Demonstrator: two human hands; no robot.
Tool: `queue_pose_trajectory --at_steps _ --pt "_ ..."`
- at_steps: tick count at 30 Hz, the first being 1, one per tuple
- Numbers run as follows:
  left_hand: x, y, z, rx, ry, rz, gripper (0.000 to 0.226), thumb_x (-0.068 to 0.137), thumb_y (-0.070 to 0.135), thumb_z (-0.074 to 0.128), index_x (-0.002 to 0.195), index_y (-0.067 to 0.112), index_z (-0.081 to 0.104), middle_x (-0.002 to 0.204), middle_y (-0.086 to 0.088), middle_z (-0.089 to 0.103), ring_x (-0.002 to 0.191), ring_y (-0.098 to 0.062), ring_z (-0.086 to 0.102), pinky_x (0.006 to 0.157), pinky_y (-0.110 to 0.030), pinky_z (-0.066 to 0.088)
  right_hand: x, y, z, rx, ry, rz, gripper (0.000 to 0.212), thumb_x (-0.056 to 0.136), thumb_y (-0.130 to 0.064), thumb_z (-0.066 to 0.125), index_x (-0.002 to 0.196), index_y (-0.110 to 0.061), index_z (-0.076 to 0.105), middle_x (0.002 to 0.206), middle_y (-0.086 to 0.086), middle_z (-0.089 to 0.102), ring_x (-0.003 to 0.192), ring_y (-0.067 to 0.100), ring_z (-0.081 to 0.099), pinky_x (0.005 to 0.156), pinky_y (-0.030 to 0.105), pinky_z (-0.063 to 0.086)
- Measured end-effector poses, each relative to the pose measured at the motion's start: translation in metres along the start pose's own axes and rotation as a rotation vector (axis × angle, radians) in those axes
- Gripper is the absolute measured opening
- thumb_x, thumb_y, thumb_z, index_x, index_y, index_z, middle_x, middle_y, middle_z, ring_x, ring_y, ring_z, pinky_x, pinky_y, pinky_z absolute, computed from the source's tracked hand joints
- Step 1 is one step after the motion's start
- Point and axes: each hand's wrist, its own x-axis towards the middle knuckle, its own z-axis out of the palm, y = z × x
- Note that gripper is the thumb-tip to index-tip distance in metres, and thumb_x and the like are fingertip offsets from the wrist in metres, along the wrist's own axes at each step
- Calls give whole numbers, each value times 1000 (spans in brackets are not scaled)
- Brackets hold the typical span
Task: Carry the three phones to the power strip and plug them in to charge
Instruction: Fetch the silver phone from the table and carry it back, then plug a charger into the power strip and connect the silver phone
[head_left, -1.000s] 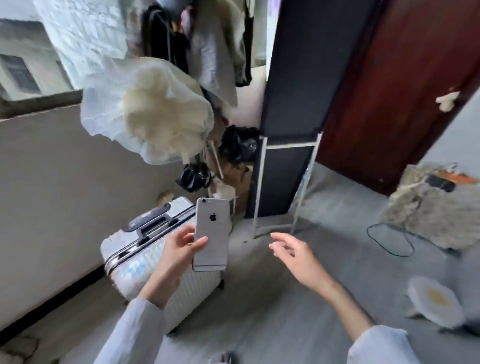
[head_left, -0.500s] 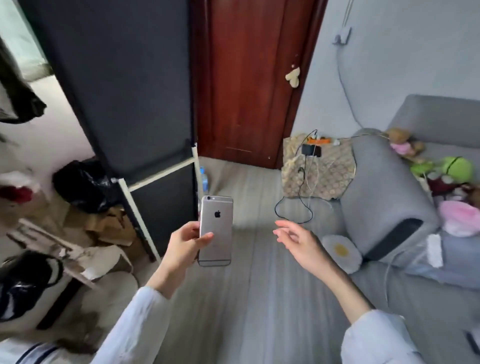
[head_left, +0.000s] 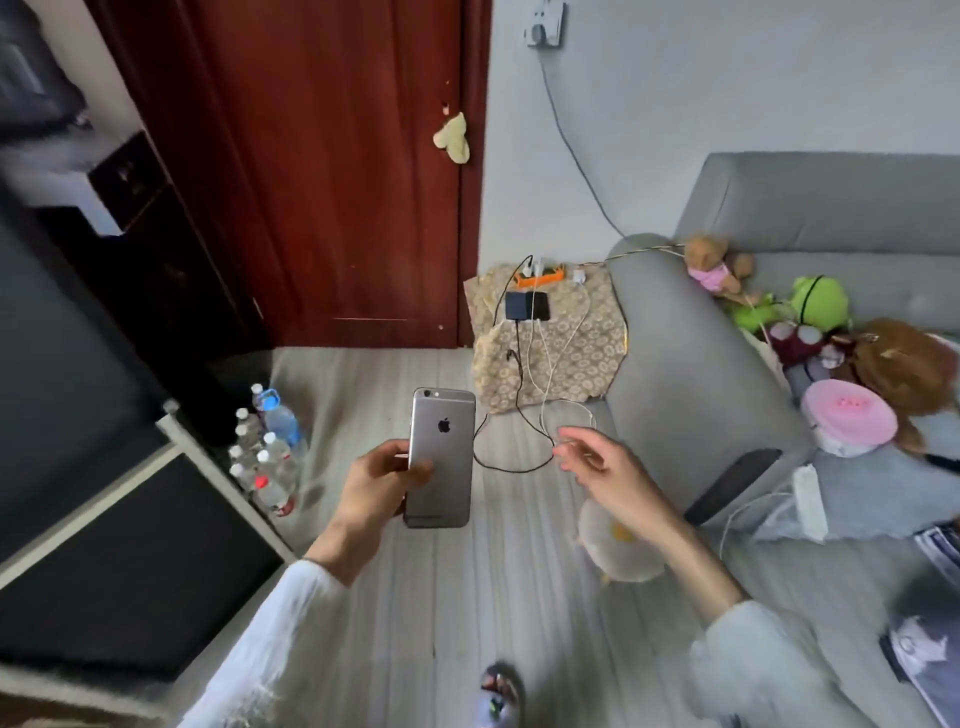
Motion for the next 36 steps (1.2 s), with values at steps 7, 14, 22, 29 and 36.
queue_pose_trajectory --at_steps 7,14,22,29,36 --pt "132 59 67 12 -15 -6 21 84 -2 57 104 2 59 92 -13 60 76 -21 56 63 -30 47 140 7 -75 -25 56 38 26 90 -19 53 115 -13 60 112 11 66 102 26 63 92 39 46" --pt "281 84 111 31 -19 -38 21 83 2 60 104 5 61 94 -13 62 85 -27 58 66 -32 49 282 30 -114 -47 54 87 29 91 -24 54 118 -16 58 113 10 66 104 25 62 97 41 47" --pt "478 124 159 45 -40 -81 26 82 0 60 108 0 61 94 -14 61 81 -26 57 62 -29 48 473 49 -151 -62 31 170 28 89 -31 54 117 -26 58 108 -4 62 104 20 61 91 37 48" --pt "583 143 195 85 -46 -155 19 82 1 62 100 6 63 96 -14 64 85 -27 58 72 -36 50 582 70 -177 -100 -27 261 30 91 -26 53 120 -20 57 113 0 63 106 21 61 87 31 46" --pt "670 146 244 50 44 -227 18 81 1 62 93 13 65 84 -5 65 73 -17 60 59 -27 50 701 109 -217 -171 -144 310 36 92 -30 49 126 -16 52 125 6 59 112 22 56 98 39 45"
